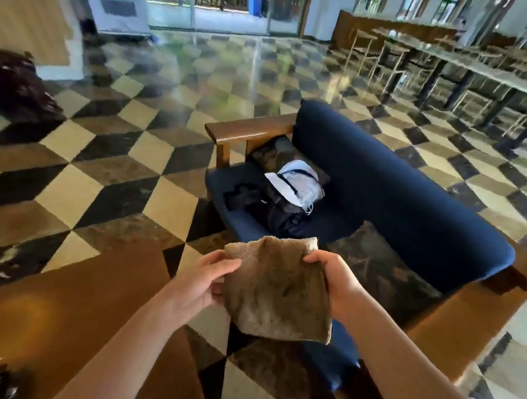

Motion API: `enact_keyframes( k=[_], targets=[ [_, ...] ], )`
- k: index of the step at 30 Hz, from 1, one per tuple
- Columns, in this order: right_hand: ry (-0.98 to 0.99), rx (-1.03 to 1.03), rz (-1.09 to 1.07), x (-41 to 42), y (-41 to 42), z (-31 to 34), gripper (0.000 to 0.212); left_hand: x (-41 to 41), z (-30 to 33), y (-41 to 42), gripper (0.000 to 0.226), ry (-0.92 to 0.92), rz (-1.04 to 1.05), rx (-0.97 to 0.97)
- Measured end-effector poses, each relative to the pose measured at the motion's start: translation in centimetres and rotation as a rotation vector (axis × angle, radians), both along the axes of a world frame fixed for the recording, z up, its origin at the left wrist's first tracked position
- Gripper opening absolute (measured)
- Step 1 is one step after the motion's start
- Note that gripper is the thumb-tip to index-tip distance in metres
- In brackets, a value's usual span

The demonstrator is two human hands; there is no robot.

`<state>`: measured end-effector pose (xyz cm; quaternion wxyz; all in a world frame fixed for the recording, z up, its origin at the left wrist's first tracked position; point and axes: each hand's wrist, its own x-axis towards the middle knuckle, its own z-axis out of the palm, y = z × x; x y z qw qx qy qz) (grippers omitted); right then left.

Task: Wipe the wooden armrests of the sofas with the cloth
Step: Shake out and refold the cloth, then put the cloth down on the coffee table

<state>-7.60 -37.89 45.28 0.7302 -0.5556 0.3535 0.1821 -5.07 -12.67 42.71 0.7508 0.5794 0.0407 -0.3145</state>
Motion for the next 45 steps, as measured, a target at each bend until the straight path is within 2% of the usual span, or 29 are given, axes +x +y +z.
enact_keyframes(
  k=[4,7,10,13,18,21,22,26,28,32,34,37,39,42,45],
  targets=[
    [-0.013,-0.011,0.299,11.0,0.3,-2.4,0.039,5.1,-2.3,0.5,0.042,0.049,0.252,-0.012],
    [-0.031,0.002,0.441,15.8,1.7,-3.4,0.039,6.3,-3.1,1.0,0.041,0.034,0.348,0.026],
    [-0.002,-0.010,0.688,20.8,5.3,-4.8,0.042,6.1,-4.4,2.5,0.038,0.068,0.572,0.023],
    [0.023,0.041,0.896,23.1,10.4,-5.6,0.039,4.1,-5.4,4.6,0.034,0.114,0.800,0.026],
    [-0.036,-0.063,1.299,24.9,23.6,-7.3,0.033,-0.2,-7.8,10.4,0.026,0.185,1.254,0.018],
    [-0.130,-0.102,1.521,25.7,27.9,-8.6,0.014,-1.3,-9.0,11.8,0.027,0.204,1.394,0.043],
    [-0.197,-0.160,1.631,26.3,29.7,-9.1,0.015,-1.3,-9.8,12.6,0.024,0.219,1.429,0.046],
    [-0.505,-0.318,2.001,28.5,34.2,-10.9,0.026,-1.2,-12.4,13.8,0.011,0.248,1.445,0.157],
    [-0.573,-0.317,2.135,29.4,36.1,-11.8,0.025,-1.2,-13.1,13.4,0.011,0.234,1.435,0.220],
    [-0.624,-0.293,2.433,30.8,40.2,-14.9,0.016,-0.3,-15.6,12.3,0.014,0.245,1.457,0.367],
    [-0.627,-0.327,2.592,31.6,41.3,-17.9,0.020,0.4,-18.2,10.8,0.016,0.353,1.405,0.519],
    [-0.525,-0.365,2.844,32.9,43.5,-23.9,0.011,1.9,-23.2,9.4,0.023,0.520,1.368,0.738],
    [-0.518,-0.388,2.921,33.2,44.8,-27.4,0.006,2.8,-26.0,9.6,0.008,0.575,1.346,0.783],
    [-0.611,-0.406,2.997,33.2,46.4,-32.7,0.022,4.1,-29.8,10.0,0.023,0.661,1.358,0.784],
    [-0.661,-0.390,3.077,32.6,48.5,-36.3,0.017,4.4,-32.3,11.1,0.017,0.686,1.327,0.796]
  ],
)
